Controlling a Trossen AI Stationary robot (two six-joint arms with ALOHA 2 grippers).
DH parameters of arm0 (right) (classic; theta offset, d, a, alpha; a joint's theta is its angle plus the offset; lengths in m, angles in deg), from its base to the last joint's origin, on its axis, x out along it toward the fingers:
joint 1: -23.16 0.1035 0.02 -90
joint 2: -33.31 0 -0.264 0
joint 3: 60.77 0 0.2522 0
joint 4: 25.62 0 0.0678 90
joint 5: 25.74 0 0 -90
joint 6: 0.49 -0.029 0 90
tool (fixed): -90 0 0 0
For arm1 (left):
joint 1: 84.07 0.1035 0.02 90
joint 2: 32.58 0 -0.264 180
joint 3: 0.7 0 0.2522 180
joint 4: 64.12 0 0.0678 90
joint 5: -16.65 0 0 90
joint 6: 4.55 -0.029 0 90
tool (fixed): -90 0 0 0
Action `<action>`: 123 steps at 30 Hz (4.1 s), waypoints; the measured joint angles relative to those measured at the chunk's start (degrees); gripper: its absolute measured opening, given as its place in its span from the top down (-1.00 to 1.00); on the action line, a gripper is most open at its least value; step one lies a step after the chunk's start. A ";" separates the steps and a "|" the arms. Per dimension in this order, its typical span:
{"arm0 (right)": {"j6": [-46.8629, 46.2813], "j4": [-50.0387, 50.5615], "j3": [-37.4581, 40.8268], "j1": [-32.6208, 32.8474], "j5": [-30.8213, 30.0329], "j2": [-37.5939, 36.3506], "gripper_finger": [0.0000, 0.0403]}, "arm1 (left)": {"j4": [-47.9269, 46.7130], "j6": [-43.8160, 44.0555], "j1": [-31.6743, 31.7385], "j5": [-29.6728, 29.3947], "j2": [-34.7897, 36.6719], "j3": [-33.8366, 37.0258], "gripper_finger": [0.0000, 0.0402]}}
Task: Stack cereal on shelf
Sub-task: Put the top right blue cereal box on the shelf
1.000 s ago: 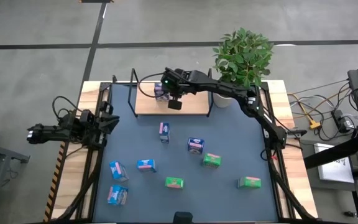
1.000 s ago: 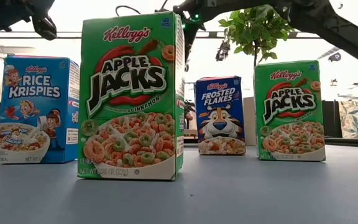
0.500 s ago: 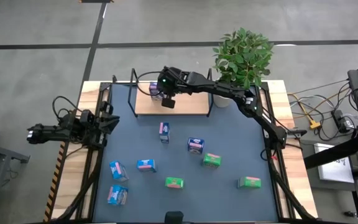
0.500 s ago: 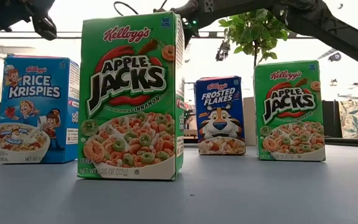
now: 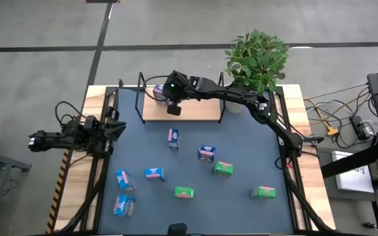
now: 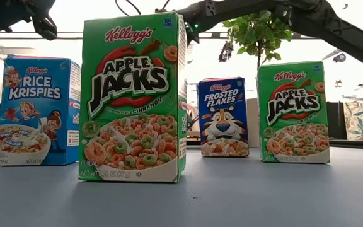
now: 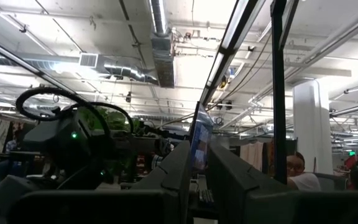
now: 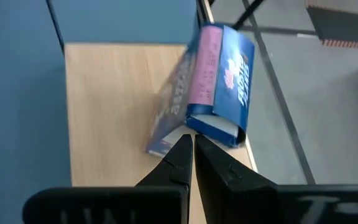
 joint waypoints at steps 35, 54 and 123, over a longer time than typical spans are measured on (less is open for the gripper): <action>2.48 -13.07 6.00 1.92 -0.18 -0.64 0.96 | -0.20 -0.02 0.01 -0.02 0.00 0.00 0.81; 4.16 -22.42 5.98 2.71 -10.97 3.52 0.96 | -0.62 -0.25 0.01 -0.02 -0.02 0.00 0.81; 0.46 -36.19 65.60 20.92 -2.72 -43.91 0.96 | -1.23 8.25 -0.05 -1.57 -10.15 -4.03 0.81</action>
